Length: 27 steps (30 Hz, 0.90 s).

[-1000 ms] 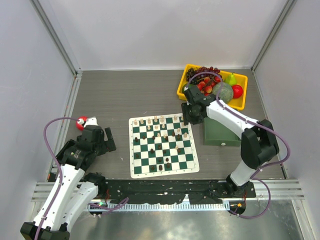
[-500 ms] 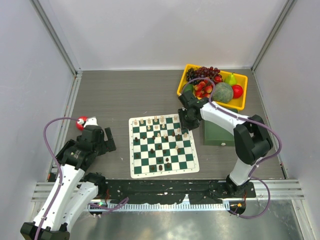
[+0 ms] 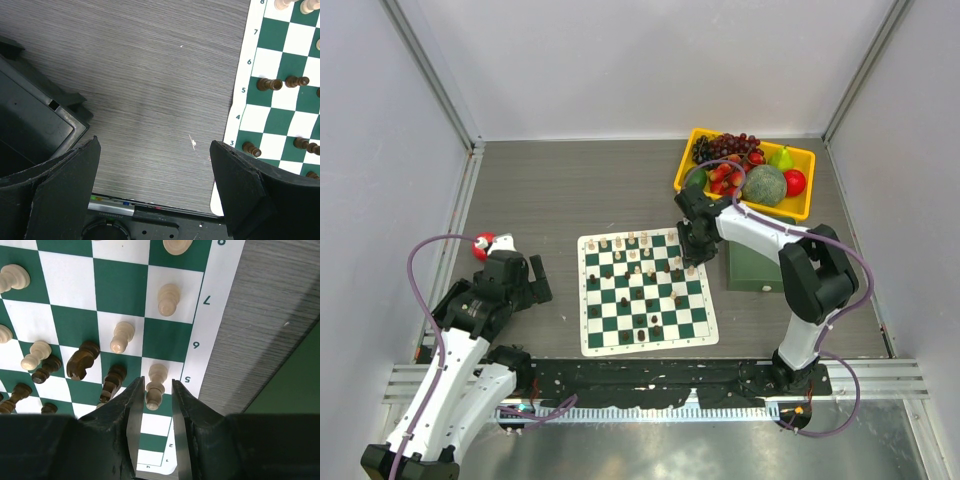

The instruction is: Set up the chess pieces on the board

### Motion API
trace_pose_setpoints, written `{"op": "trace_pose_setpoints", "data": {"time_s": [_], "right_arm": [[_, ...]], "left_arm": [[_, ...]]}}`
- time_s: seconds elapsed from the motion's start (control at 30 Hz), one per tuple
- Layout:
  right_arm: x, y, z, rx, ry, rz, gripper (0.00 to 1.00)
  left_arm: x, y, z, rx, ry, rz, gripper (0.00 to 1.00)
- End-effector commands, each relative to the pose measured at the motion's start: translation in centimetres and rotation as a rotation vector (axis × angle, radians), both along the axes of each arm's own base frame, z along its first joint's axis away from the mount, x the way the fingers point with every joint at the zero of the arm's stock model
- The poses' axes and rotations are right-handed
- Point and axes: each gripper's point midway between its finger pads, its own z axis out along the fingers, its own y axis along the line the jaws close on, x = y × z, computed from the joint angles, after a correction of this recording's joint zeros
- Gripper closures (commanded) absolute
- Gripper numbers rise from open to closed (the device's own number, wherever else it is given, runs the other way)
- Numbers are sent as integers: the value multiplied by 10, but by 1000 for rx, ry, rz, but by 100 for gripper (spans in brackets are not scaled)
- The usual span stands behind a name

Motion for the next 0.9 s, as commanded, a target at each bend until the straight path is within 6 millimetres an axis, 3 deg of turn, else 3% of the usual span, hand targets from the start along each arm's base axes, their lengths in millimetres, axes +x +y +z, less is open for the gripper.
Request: {"op": "trace_pose_setpoints", "data": {"time_s": [0.0, 0.37, 0.57, 0.87], "right_arm": [[1, 6, 3, 5, -5, 18, 66], [-5, 4, 7, 5, 0, 19, 66], [-6, 4, 10, 5, -2, 18, 75], [9, 5, 55, 21, -105, 7, 80]], "left_arm": [[9, 0, 6, 2, -40, -3, 1], [9, -1, 6, -2, -40, -9, 1], [9, -1, 6, -2, -40, -8, 1], [9, -2, 7, -3, -43, -9, 1]]}}
